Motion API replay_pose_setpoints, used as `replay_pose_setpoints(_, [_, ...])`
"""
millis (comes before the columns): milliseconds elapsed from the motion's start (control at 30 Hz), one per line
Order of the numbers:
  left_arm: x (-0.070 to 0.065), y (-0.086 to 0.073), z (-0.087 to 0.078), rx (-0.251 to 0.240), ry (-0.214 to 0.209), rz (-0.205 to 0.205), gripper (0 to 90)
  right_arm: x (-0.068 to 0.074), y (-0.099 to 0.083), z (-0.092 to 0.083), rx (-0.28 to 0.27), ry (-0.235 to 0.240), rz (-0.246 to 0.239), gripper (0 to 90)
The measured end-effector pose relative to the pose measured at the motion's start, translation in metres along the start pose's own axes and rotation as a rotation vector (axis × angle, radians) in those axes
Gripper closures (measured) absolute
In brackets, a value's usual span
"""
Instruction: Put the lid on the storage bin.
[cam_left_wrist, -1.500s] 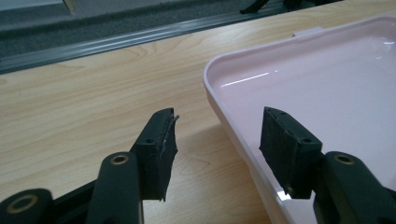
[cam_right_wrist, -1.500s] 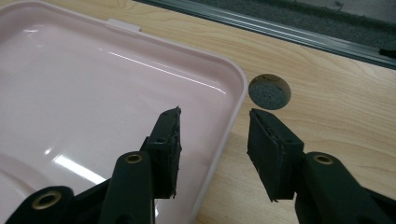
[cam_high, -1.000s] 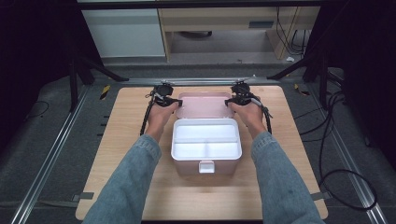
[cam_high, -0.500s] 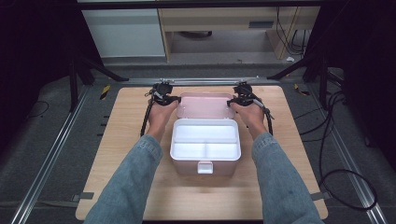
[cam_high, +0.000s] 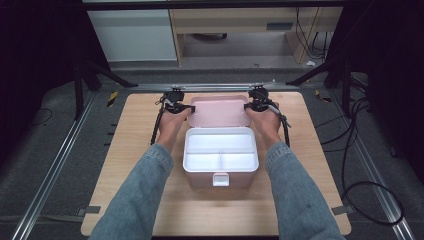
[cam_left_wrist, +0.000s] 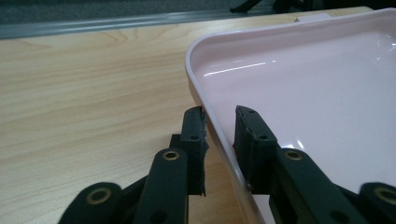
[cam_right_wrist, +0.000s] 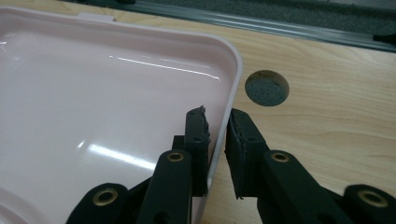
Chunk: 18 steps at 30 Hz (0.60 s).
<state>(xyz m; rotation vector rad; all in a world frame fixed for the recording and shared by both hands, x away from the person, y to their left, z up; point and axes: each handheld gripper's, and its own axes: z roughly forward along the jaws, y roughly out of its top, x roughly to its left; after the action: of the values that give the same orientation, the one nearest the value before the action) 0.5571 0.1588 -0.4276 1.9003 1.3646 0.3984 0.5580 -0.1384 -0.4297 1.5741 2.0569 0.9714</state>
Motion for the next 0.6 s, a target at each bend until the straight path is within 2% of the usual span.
replay_pose_setpoints(67, [-0.003,0.003,-0.007,-0.038,-0.001,0.010,76.1,0.000,0.001,-0.005,-0.023,-0.002,0.008,79.9])
replay_pose_setpoints(300, [-0.013,0.009,-0.038,-0.101,0.018,0.037,79.6,0.007,0.010,-0.034,-0.100,-0.020,-0.015,82.9])
replay_pose_setpoints(333, [-0.015,0.010,-0.043,-0.107,0.019,0.044,80.8,0.011,0.011,-0.043,-0.120,-0.026,-0.020,83.6])
replay_pose_setpoints(367, [-0.016,0.011,-0.048,-0.115,0.020,0.047,80.8,0.011,0.011,-0.043,-0.120,-0.026,-0.020,83.6])
replay_pose_setpoints(433, [-0.020,0.012,-0.056,-0.139,0.017,0.072,81.3,0.014,0.012,-0.052,-0.142,-0.032,-0.031,84.2])
replay_pose_setpoints(467, [-0.022,0.012,-0.062,-0.132,0.028,0.065,81.4,0.015,0.012,-0.057,-0.153,-0.032,-0.034,84.6])
replay_pose_setpoints(600, [-0.031,0.010,-0.078,-0.152,0.041,0.093,82.2,0.021,0.010,-0.075,-0.193,-0.042,-0.047,85.3])
